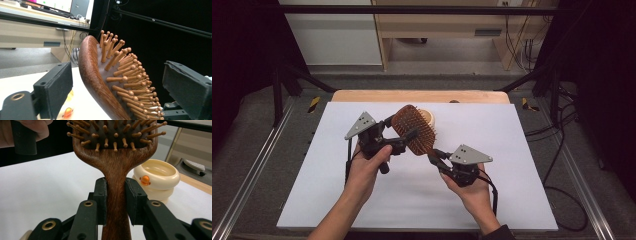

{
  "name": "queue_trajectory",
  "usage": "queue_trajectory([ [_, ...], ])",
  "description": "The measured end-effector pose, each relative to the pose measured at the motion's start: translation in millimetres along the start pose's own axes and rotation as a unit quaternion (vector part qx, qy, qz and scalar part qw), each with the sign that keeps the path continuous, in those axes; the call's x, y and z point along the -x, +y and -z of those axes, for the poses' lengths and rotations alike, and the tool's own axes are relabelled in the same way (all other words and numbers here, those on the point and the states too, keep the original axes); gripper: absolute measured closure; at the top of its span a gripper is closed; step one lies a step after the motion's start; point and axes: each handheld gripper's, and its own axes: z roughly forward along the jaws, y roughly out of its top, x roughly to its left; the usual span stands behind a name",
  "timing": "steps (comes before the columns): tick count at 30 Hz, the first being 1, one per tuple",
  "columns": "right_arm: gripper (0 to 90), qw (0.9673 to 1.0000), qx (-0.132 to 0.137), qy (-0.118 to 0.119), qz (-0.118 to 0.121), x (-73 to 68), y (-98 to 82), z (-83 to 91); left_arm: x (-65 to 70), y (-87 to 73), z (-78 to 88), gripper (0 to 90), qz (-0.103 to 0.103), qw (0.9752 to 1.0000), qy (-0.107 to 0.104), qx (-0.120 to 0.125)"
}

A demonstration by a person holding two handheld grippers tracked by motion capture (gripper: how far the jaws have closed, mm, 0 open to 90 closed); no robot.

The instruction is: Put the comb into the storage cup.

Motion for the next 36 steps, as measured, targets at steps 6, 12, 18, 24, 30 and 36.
queue_trajectory([
  [6, 72.7, 1.0, 0.0, -0.002, 0.002, -0.6, -0.4, -0.3, -1.7, 0.0, -2.1, 14.0, 0.023, 0.9997, -0.002, 0.003],
  [12, 72.7, 1.0, 0.0, -0.001, 0.003, -1.0, -0.9, -1.0, -6.0, -0.6, -5.8, 16.8, 0.045, 0.999, -0.006, -0.001],
  [18, 72.7, 1.0, 0.002, -0.002, 0.002, -0.8, -1.4, -1.9, -9.3, -1.8, -9.3, 23.8, 0.072, 0.9974, -0.013, -0.003],
  [24, 72.7, 1.0, 0.0, -0.004, 0.005, -2.6, -1.5, -3.8, -7.4, -3.2, -11.8, 30.4, 0.082, 0.9964, -0.017, -0.006],
  [30, 72.6, 1.0, -0.002, -0.004, 0.007, -5.2, -3.0, -6.9, -5.9, -3.9, -11.3, 36.2, 0.086, 0.9962, 0.003, -0.007],
  [36, 72.7, 1.0, -0.004, -0.002, 0.0, -6.4, -4.9, -9.7, -4.4, -5.4, -11.0, 41.9, 0.093, 0.9956, 0.0, 0.002],
])
